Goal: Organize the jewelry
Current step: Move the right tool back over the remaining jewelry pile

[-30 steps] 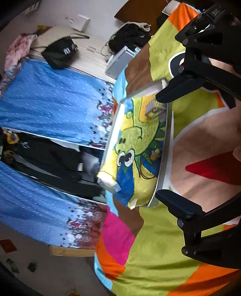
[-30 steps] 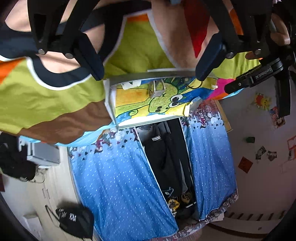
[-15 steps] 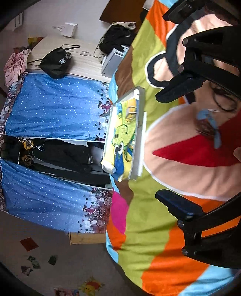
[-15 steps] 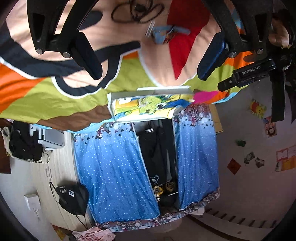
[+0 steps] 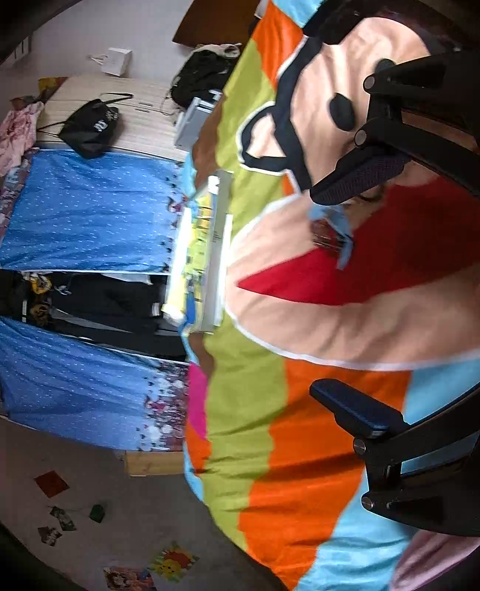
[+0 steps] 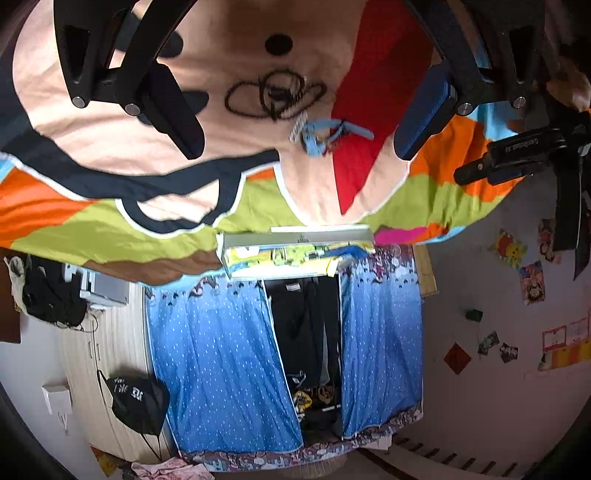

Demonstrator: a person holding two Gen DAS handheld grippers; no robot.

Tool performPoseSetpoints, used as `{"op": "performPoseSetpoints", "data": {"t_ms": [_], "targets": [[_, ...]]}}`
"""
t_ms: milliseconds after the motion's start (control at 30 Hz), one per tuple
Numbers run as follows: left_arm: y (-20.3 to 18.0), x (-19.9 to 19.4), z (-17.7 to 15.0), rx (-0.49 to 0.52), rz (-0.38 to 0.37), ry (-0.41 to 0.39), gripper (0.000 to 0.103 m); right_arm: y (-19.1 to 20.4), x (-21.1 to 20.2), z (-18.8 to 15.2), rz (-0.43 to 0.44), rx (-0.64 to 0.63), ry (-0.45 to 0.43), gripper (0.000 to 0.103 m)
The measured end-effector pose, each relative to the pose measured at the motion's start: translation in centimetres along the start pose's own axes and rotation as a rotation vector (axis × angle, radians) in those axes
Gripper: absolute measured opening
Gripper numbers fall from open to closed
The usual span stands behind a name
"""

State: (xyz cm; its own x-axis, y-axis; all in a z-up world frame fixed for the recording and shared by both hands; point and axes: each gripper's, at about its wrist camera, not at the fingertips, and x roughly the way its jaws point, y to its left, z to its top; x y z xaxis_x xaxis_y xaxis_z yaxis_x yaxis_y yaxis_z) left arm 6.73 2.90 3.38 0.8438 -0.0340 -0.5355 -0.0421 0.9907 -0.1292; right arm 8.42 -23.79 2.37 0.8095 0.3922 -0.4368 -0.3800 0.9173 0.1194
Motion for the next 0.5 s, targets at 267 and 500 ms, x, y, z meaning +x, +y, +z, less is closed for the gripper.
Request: {"op": "performPoseSetpoints", "data": {"t_ms": [267, 500], "targets": [[0.3, 0.5, -3.5, 0.032, 0.007, 0.065, 0.092, -0.1, 0.7, -2.7, -0.014, 0.002, 0.079, 0.103], [-0.8, 1.1, -4.5, 0.108, -0.038, 0.089, 0.092, -0.9, 1.7, -4.6, -0.029, 0.044, 0.154, 0.103]]}}
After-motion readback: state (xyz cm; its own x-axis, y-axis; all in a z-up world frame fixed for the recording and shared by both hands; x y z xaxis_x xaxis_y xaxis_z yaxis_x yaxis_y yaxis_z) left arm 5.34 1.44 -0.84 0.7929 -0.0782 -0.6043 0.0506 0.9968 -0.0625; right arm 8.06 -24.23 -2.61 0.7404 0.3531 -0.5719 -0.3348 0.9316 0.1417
